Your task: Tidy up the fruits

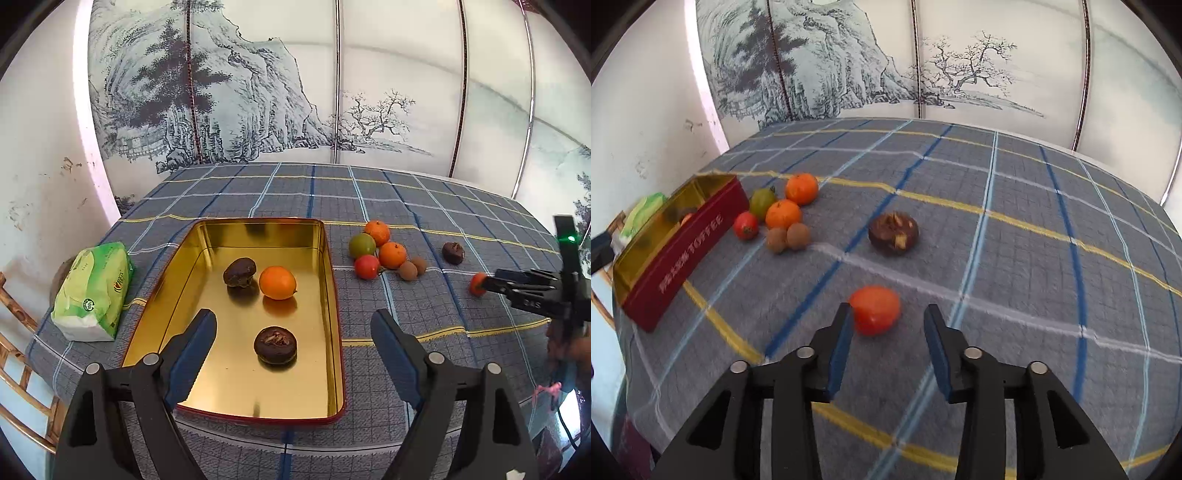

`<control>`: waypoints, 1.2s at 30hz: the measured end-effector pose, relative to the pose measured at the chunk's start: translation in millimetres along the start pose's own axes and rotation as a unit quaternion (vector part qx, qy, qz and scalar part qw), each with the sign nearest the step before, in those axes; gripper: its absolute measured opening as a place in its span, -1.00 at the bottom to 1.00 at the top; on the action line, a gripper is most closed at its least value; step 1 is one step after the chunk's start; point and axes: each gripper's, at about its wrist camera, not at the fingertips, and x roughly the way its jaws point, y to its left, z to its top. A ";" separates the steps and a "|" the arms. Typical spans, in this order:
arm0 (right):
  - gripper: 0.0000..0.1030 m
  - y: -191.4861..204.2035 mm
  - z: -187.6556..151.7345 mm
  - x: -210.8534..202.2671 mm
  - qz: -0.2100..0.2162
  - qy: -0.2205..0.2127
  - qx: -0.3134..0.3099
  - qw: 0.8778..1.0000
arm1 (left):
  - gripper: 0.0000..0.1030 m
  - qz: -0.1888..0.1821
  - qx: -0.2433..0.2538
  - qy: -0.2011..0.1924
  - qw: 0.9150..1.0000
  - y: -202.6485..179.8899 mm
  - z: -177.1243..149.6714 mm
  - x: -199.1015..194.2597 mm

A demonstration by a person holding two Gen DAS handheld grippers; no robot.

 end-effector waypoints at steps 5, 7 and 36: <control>-0.10 6.5 1.9 14.7 0.017 0.006 0.009 1.000 | 0.62 -0.002 0.000 0.004 1.000 -2.2 0.2 2.3; -0.10 10.1 4.3 20.3 0.017 0.008 0.005 1.000 | 0.62 -0.004 0.001 0.008 1.000 -4.1 0.0 4.5; -0.32 167.4 69.4 -9.6 0.184 -0.028 -0.093 0.978 | 0.97 0.076 -0.091 0.026 0.993 66.1 -0.9 -38.3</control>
